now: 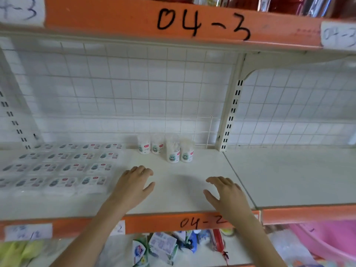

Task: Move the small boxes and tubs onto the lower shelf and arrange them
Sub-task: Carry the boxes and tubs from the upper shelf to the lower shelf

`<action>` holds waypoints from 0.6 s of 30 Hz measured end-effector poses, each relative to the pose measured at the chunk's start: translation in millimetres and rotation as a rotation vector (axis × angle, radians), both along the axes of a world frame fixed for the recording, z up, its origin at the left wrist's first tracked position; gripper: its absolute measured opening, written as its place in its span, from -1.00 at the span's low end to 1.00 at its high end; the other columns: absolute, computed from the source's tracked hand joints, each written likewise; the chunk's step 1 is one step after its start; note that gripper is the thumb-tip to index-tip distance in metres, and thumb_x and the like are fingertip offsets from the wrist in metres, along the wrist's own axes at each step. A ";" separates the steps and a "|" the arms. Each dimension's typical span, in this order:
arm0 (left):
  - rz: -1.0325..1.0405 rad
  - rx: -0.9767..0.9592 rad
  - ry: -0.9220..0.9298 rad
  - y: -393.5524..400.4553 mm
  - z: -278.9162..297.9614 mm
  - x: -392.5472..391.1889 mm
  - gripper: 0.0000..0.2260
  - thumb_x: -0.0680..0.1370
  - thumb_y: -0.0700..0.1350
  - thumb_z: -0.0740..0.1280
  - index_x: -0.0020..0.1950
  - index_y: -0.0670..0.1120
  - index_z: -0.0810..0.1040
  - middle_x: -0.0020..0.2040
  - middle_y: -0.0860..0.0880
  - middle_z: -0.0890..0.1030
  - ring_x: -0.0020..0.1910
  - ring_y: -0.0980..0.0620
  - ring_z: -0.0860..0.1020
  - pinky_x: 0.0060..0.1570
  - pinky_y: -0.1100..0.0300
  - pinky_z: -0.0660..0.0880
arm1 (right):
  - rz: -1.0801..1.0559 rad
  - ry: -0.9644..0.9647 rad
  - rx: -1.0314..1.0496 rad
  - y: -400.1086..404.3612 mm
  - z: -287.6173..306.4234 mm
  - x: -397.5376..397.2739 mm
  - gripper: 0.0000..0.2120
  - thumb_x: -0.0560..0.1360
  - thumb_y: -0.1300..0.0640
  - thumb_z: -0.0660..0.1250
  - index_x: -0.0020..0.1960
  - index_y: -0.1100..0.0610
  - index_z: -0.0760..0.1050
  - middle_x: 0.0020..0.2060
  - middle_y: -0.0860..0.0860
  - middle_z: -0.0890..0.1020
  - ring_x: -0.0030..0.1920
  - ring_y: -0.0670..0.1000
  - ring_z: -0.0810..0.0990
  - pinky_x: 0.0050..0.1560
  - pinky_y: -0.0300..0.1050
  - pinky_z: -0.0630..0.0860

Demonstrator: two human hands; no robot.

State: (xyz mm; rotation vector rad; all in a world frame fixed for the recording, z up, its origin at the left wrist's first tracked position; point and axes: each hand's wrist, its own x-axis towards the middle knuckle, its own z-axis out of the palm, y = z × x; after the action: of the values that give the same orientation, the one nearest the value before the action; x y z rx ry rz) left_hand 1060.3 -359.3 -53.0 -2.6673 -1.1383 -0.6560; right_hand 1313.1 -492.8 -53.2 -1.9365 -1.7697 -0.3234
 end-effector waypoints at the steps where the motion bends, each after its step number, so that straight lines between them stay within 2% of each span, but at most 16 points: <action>1: 0.010 -0.013 -0.020 -10.8 0.4 -7.7 -0.81 0.42 0.02 0.32 -0.09 -0.06 0.59 -0.19 0.02 0.60 -0.24 -0.02 0.60 -0.28 0.12 0.52 | -0.002 -0.006 0.015 -10.7 -0.3 -3.4 -0.70 0.39 -0.10 0.22 -0.01 0.02 0.57 -0.17 -0.11 0.66 -0.18 -0.02 0.63 -0.23 -0.10 0.55; 2: 0.026 -0.015 -0.038 -23.1 1.9 -15.8 -0.82 0.42 0.00 0.34 -0.08 -0.07 0.59 -0.18 0.02 0.60 -0.24 -0.02 0.60 -0.28 0.12 0.52 | 0.001 -0.015 0.028 -21.2 -1.2 -6.6 -0.69 0.39 -0.10 0.19 -0.03 0.02 0.58 -0.19 -0.11 0.65 -0.21 -0.03 0.63 -0.26 -0.12 0.56; 5: 0.109 0.027 -0.051 -62.8 6.1 -41.1 -0.72 0.43 0.06 0.16 -0.12 -0.06 0.58 -0.22 0.03 0.59 -0.29 0.02 0.59 -0.34 0.15 0.51 | 0.038 -0.030 0.033 -49.6 -3.2 -12.6 -0.72 0.37 -0.07 0.23 -0.04 0.04 0.58 -0.20 -0.08 0.65 -0.23 0.01 0.63 -0.29 -0.10 0.56; 8: 0.258 0.025 -0.081 -107.7 -1.3 -75.7 -0.77 0.39 0.03 0.23 -0.14 -0.09 0.57 -0.24 -0.01 0.58 -0.32 -0.04 0.60 -0.39 0.16 0.51 | 0.120 -0.041 -0.019 -72.9 -6.2 -14.7 -0.67 0.39 -0.08 0.15 -0.05 0.07 0.57 -0.22 -0.04 0.64 -0.26 0.07 0.62 -0.33 -0.06 0.55; 11: 0.387 -0.062 -0.076 -158.1 -18.6 -115.7 -0.70 0.40 0.05 0.17 -0.12 -0.13 0.57 -0.23 -0.06 0.59 -0.32 -0.09 0.60 -0.40 0.14 0.53 | 0.225 -0.033 -0.121 -91.4 -17.4 -20.9 -0.59 0.42 -0.13 0.07 -0.01 0.04 0.58 -0.12 -0.04 0.64 -0.12 0.09 0.61 -0.24 -0.04 0.55; 12: 0.431 -0.084 -0.062 -175.9 -25.6 -130.2 -0.67 0.40 0.06 0.15 -0.13 -0.13 0.58 -0.24 -0.07 0.59 -0.33 -0.09 0.60 -0.42 0.14 0.53 | 0.250 -0.038 -0.142 -96.4 -22.6 -26.9 -0.61 0.43 -0.12 0.09 0.01 0.02 0.59 -0.09 -0.04 0.64 -0.09 0.09 0.60 -0.24 -0.05 0.55; 14: 0.529 -0.121 -0.031 -211.3 -36.1 -158.4 -0.65 0.39 0.09 0.13 -0.15 -0.12 0.59 -0.25 -0.05 0.59 -0.34 -0.08 0.60 -0.43 0.14 0.54 | 0.275 -0.015 -0.160 -103.4 -30.7 -47.3 -0.76 0.42 -0.04 0.31 0.02 0.04 0.59 -0.14 0.00 0.64 -0.16 0.11 0.62 -0.34 -0.07 0.54; 16: 0.618 -0.160 -0.036 -245.9 -39.5 -188.4 -0.65 0.39 0.08 0.16 -0.12 -0.12 0.60 -0.23 -0.07 0.61 -0.32 -0.09 0.61 -0.41 0.11 0.56 | 0.344 -0.005 -0.194 -103.3 -37.4 -77.2 -0.75 0.34 0.06 0.48 -0.01 0.10 0.59 -0.19 0.05 0.64 -0.22 0.15 0.63 -0.40 -0.06 0.53; 18: 0.732 -0.211 -0.088 -280.5 -40.0 -217.8 -0.66 0.38 0.06 0.18 -0.09 -0.13 0.61 -0.21 -0.09 0.62 -0.30 -0.11 0.61 -0.38 0.09 0.56 | 0.449 -0.034 -0.199 -99.8 -39.9 -111.4 -0.76 0.37 0.01 0.41 -0.03 0.11 0.58 -0.23 0.05 0.64 -0.29 0.12 0.63 -0.43 -0.08 0.52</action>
State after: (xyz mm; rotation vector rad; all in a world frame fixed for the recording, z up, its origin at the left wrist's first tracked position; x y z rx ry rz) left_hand 842.6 -639.8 -93.0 -2.1106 -2.1318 -0.5266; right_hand 1201.7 -592.6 -93.1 -1.5969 -2.2635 -0.0230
